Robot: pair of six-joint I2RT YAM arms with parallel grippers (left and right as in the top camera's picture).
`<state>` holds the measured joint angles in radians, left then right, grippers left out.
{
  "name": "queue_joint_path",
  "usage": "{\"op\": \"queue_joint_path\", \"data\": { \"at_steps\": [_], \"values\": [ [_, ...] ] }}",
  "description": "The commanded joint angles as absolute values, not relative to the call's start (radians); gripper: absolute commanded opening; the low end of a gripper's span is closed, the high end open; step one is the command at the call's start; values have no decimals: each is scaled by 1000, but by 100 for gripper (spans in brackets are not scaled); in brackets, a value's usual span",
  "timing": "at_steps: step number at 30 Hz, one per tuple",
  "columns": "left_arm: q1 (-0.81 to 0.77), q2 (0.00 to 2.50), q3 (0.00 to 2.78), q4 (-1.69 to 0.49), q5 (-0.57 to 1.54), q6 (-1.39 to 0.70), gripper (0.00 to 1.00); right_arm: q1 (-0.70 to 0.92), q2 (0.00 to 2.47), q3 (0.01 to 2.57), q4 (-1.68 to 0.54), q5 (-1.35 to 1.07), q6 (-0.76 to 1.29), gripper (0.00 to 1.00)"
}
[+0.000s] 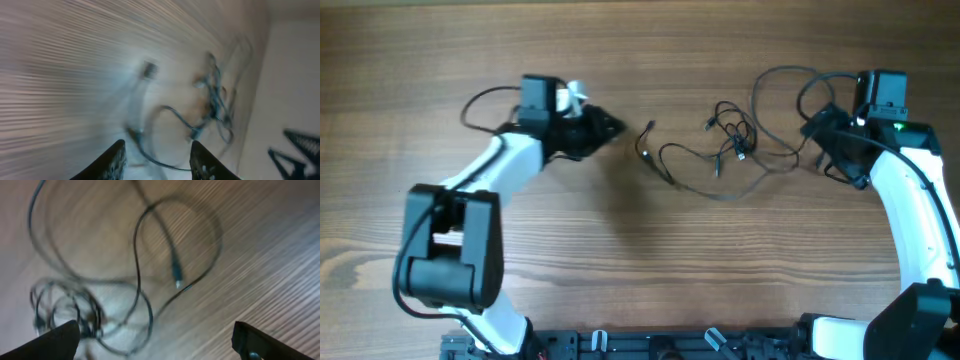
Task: Untangle cables
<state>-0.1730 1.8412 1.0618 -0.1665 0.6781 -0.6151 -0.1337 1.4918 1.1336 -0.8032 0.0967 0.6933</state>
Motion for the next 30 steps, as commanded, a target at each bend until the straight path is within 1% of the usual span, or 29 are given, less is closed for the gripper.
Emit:
{"op": "queue_joint_path", "data": {
  "at_steps": [1, 3, 4, 6, 7, 9, 10, 11, 12, 14, 17, 18, 20, 22, 23, 24, 25, 27, 29, 30],
  "values": [
    [-319, 1850, 1163, -152, 606, -633, 47, -144, 1483, 1138, -727, 95, 728, 100],
    [-442, 1850, 1221, -149, 417, -621, 49, -144, 1483, 1138, -699, 1, 692, 100],
    [-495, 1851, 1226, -128, 345, -606, 49, -144, 1483, 1138, -701, -3, 692, 100],
    [-593, 1864, 1226, -63, 173, -606, 49, -144, 1483, 1138, -712, -31, 682, 100],
    [-623, 1881, 1226, -20, 134, -606, 48, -144, 1483, 1138, -722, -59, 670, 100],
    [-676, 1951, 1226, 86, 133, -647, 52, -144, 1483, 1138, -746, -65, 654, 100],
    [-693, 1995, 1226, 133, 136, -671, 63, -144, 1483, 1138, -748, -68, 654, 100],
    [-709, 2038, 1226, 195, 152, -670, 71, -143, 1483, 1138, -751, -83, 654, 100],
    [-721, 2062, 1226, 235, 152, -670, 74, -143, 1483, 1138, -757, -92, 654, 100],
    [-752, 2118, 1226, 317, 151, -670, 74, -143, 1483, 1137, -764, -92, 654, 100],
    [-783, 2185, 1226, 397, 151, -670, 68, -143, 1483, 1137, -765, -102, 653, 100],
    [-786, 2199, 1226, 427, 151, -670, 63, -143, 1483, 1137, -764, -115, 653, 100],
    [-788, 2239, 1232, 478, 139, -671, 48, -143, 1483, 1137, -766, -133, 653, 100],
    [-786, 2296, 1259, 491, 122, -702, 42, -143, 1483, 1137, -789, -142, 654, 100],
    [-782, 2311, 1269, 496, 121, -713, 29, -143, 1483, 1137, -813, -163, 643, 100],
    [-776, 2317, 1275, 498, 121, -712, 12, -143, 1483, 1137, -827, -192, 604, 100],
    [-768, 2316, 1277, 498, 121, -712, 4, -142, 1483, 1137, -833, -218, 562, 100],
    [-711, 2263, 1277, 443, 173, -689, 4, -124, 1483, 1137, -859, -263, 432, 100],
    [-647, 2173, 1277, 345, 270, -595, 4, -103, 1483, 1137, -860, -323, 362, 99],
    [-610, 2111, 1277, 277, 311, -536, 4, -89, 1483, 1137, -847, -366, 316, 96]
  ]
}}
